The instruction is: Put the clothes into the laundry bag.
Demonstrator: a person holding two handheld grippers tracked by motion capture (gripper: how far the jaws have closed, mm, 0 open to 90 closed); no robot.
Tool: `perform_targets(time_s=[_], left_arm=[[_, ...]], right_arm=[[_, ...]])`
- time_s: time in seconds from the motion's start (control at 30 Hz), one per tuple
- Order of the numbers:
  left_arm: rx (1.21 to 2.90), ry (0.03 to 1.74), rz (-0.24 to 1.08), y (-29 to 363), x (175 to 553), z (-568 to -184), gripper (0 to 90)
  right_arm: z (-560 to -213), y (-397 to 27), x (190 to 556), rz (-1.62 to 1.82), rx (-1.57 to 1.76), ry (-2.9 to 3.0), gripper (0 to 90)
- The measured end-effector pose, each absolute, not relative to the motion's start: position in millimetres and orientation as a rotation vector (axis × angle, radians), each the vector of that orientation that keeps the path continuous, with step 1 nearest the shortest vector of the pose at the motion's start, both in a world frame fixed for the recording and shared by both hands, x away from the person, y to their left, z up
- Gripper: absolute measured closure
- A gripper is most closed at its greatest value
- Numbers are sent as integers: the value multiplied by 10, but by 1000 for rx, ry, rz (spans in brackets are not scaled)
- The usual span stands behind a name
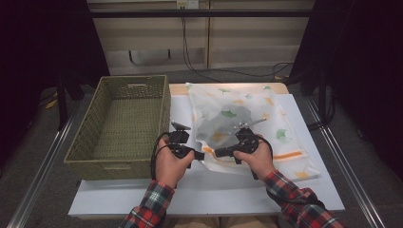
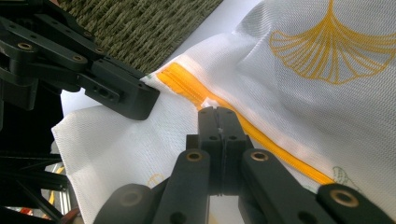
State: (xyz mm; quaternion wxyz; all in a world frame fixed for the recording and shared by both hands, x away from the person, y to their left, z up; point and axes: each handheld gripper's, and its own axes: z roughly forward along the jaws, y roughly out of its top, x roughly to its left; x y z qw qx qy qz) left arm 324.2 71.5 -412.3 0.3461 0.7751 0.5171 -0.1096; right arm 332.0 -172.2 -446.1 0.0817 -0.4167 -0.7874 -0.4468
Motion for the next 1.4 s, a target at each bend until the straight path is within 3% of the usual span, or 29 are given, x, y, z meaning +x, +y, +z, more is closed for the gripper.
perform_targets(time_s=[1.4], left_arm=[[1964, 1337, -276, 807, 3313, -4064, 893]], right_arm=[[-4444, -1984, 3304, -1334, -1323, -2347, 900]])
